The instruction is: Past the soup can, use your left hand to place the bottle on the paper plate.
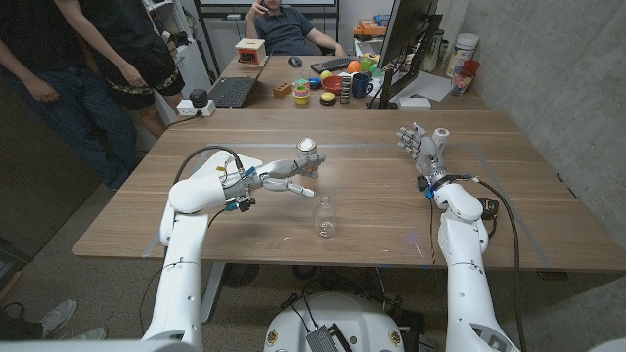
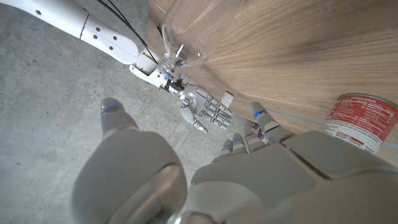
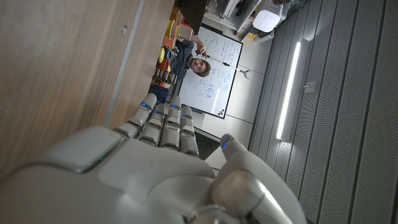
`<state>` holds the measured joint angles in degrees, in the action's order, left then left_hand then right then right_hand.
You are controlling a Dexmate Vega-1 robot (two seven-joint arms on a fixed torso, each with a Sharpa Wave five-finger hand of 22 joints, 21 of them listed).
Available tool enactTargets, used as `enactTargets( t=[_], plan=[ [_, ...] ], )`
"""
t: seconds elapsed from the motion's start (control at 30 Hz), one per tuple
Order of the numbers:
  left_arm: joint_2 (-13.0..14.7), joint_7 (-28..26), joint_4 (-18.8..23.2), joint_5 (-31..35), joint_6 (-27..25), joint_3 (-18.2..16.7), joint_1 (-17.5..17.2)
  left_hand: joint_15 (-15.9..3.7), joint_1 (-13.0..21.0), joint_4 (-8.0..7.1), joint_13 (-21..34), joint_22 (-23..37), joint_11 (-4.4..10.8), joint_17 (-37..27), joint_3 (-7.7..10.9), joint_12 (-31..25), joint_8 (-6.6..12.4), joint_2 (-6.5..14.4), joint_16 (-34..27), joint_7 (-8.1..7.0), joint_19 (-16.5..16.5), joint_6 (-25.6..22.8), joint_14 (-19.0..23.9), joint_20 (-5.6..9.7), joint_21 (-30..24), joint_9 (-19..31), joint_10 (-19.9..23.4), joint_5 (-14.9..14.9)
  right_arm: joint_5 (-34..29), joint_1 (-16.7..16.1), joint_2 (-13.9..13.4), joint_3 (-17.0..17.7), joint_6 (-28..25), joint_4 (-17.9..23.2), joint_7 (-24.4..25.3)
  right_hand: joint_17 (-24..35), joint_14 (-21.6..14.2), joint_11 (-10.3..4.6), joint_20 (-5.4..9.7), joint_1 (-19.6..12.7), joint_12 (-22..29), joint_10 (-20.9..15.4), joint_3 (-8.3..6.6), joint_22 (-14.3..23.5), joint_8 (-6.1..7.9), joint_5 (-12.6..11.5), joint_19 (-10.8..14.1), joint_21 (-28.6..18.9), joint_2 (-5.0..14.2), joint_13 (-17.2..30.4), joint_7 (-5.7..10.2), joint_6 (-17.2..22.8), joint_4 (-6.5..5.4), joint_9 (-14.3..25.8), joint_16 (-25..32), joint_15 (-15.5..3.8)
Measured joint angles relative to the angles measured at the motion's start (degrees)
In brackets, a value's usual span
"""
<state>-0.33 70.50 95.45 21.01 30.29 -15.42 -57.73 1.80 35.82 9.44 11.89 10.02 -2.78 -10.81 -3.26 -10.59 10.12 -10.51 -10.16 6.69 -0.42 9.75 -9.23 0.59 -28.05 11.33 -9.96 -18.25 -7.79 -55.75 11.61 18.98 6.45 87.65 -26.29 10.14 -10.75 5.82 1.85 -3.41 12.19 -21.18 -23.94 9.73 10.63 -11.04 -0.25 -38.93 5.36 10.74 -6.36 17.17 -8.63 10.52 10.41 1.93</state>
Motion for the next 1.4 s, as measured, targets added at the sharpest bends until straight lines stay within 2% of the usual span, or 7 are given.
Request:
enactTargets(
  t=[0.23, 0.33, 0.63, 0.93, 1.03, 1.23, 1.4],
  plan=[
    [1.0, 0.7, 1.9, 2.0, 0.5, 1.1, -0.8, 0.55, 2.7, -0.5, 0.2, 0.3, -0.73, 0.0, -1.82, 0.0, -0.2, 1.0, 0.0, -0.2, -2.7, 0.1, -0.7, -1.01, 2.3, 0.2, 0.1, -1.5, 0.1, -0.1, 0.0, 0.0, 0.0, 0.1, 0.1, 0.0, 0.0, 0.0, 0.0, 0.0, 0.0, 0.0, 0.16, 0.0, 0.0, 0.0, 0.0, 0.4, 0.0, 0.1, 0.0, 0.0, -0.16, 0.0, 0.0, 0.02],
    [1.3, 0.9, 2.5, 2.5, 0.7, 1.5, -1.1, 1.14, 3.1, -0.59, 0.2, 0.3, -1.23, 0.0, -2.37, 0.0, -0.2, 1.5, 0.0, -2.02, -3.2, 0.1, -0.7, -1.2, 2.4, 0.4, 0.2, -1.9, 0.1, -0.1, 0.0, 0.0, 0.0, 0.1, 0.1, 0.0, -0.3, 0.0, 0.0, 0.0, 0.0, 0.0, 0.22, 0.0, 0.0, 0.0, 0.0, 0.4, 0.0, 0.1, 0.0, 0.0, -0.22, 0.0, 0.0, 0.32],
    [1.7, 1.0, 3.0, 3.0, 1.7, 2.2, -1.9, 2.39, 5.3, -0.82, 0.5, 0.5, -1.84, -0.3, -2.6, -0.2, 0.29, 2.8, -0.2, -4.88, -1.7, 0.1, -0.7, -1.85, 2.4, 0.5, 0.2, -3.3, 0.2, -0.2, 0.0, 0.0, 0.0, 0.2, 0.1, 0.0, -0.6, 0.0, 0.0, 0.0, 0.0, 0.0, 0.22, 0.0, 0.0, -0.4, 0.0, 0.6, 0.01, 0.1, 0.01, 0.0, -0.22, 0.0, 0.0, 0.0],
    [1.6, -0.7, 2.6, 4.8, 2.9, 2.7, -2.8, 2.5, 6.9, -0.82, 0.5, 0.5, -3.0, -0.3, -2.6, -0.3, 0.48, 4.4, -0.5, -4.85, -1.6, 0.1, -0.6, -2.02, 2.9, 0.8, 0.1, -4.3, 0.4, -0.4, -0.1, 0.0, 0.0, 0.4, 0.0, 0.0, -0.6, 0.32, 0.0, 0.4, 0.0, -0.3, 0.39, 0.0, 0.0, -0.4, 0.4, 0.8, -0.37, 0.0, 0.01, 0.0, -0.05, 0.0, 0.0, 0.02],
    [1.6, -1.5, 2.6, 5.7, 3.0, 2.7, -2.8, 2.5, 7.6, -0.82, 0.5, 0.4, -3.58, -0.3, -2.6, -0.6, 0.52, 4.7, -0.5, -3.61, -1.6, 0.1, -0.6, -2.02, 2.9, 0.8, 0.1, -4.7, 0.4, -0.5, -0.1, 0.1, 0.0, 0.6, 0.0, 0.0, -0.8, 0.32, 0.0, 0.4, 0.0, -0.3, 0.46, 0.0, 0.0, -0.4, 0.4, 0.8, -0.37, -0.1, 0.01, 0.0, 0.02, 0.0, 0.0, 0.21],
    [1.4, -2.7, 1.5, 6.5, 3.2, 2.4, -3.3, 2.5, 8.2, -0.82, 0.5, 0.4, -3.58, -0.3, -2.6, -0.9, 0.91, 5.0, -0.7, -3.0, -1.2, 0.1, -0.6, -2.35, 3.3, 0.8, 0.1, -4.7, 0.4, -0.7, -0.2, 0.1, -0.3, 1.1, -0.1, 0.0, -0.8, 0.32, 0.0, 0.4, 0.0, -0.3, 0.46, 0.0, 0.0, -0.4, 0.4, 0.9, -0.37, -0.1, 0.01, 0.0, 0.02, 0.0, 0.0, 0.21],
    [1.3, -3.3, 0.6, 6.8, 3.7, 2.3, -3.6, 2.5, 8.8, -0.82, 0.5, 0.4, -3.58, -0.3, -2.6, -1.3, 1.13, 5.6, -0.8, -3.0, -0.6, 0.1, -0.6, -1.75, 3.3, 0.8, 0.1, -5.1, 0.3, -0.9, -0.2, 0.0, -0.5, 1.3, -0.1, -0.3, -0.8, 0.32, 0.0, 0.4, 0.0, -0.3, 0.46, 0.0, 0.0, -0.4, 0.4, 1.0, -0.37, -0.1, 0.01, 0.0, 0.02, 0.0, 0.0, 0.21]
  ],
)
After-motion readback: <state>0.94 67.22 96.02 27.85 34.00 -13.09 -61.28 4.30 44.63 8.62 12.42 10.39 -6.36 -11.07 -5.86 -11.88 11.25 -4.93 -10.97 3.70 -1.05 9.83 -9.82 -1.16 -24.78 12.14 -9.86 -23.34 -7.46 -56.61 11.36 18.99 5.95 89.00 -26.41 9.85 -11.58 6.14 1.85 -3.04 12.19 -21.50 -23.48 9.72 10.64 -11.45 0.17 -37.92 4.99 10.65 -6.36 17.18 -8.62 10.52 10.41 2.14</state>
